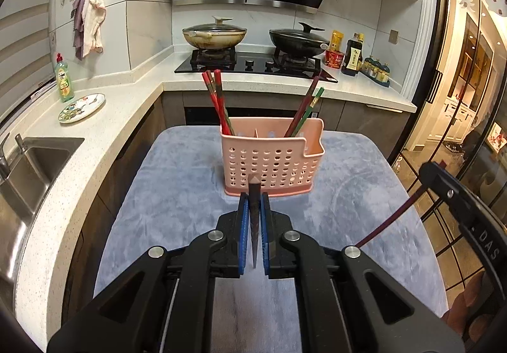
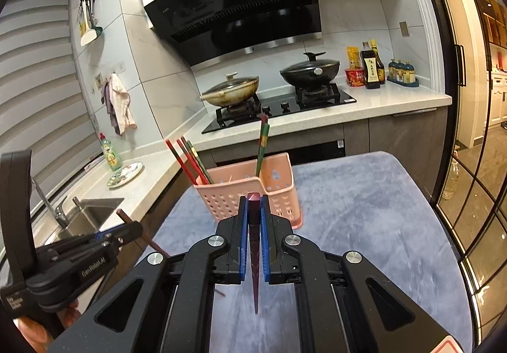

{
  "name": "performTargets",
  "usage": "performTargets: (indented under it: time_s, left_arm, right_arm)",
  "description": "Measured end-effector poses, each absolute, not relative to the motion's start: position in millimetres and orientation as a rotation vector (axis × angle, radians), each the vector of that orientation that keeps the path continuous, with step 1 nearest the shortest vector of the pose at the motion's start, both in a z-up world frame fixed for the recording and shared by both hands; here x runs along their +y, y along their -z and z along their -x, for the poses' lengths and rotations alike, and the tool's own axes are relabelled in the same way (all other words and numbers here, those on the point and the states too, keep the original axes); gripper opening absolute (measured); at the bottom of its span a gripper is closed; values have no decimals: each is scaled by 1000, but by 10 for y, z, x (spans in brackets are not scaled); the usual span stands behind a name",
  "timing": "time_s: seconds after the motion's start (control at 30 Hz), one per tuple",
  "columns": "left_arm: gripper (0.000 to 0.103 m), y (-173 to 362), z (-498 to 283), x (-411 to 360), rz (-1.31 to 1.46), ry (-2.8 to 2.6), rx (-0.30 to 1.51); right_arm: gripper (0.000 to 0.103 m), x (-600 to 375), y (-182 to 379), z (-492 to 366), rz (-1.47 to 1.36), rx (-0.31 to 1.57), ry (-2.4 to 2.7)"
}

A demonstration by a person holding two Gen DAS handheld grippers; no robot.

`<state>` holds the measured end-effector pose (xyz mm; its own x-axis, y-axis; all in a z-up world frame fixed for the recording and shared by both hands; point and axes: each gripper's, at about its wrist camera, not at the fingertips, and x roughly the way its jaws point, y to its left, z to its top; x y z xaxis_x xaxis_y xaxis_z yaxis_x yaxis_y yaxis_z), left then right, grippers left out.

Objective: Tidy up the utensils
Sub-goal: 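Lift both held chopsticks and carry them over the pink holder, then lower both chopsticks into the pink holder and open both tools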

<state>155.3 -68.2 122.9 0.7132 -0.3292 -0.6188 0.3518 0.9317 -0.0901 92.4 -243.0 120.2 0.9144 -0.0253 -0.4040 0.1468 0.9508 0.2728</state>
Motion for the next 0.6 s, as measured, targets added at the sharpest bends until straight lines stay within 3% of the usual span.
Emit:
performTargets:
  time_s: [0.6]
  left_arm:
    - [7, -2362, -2395, -734, 88, 342, 409]
  right_arm:
    - [7, -2680, -2158, -1927, -353, 163, 63]
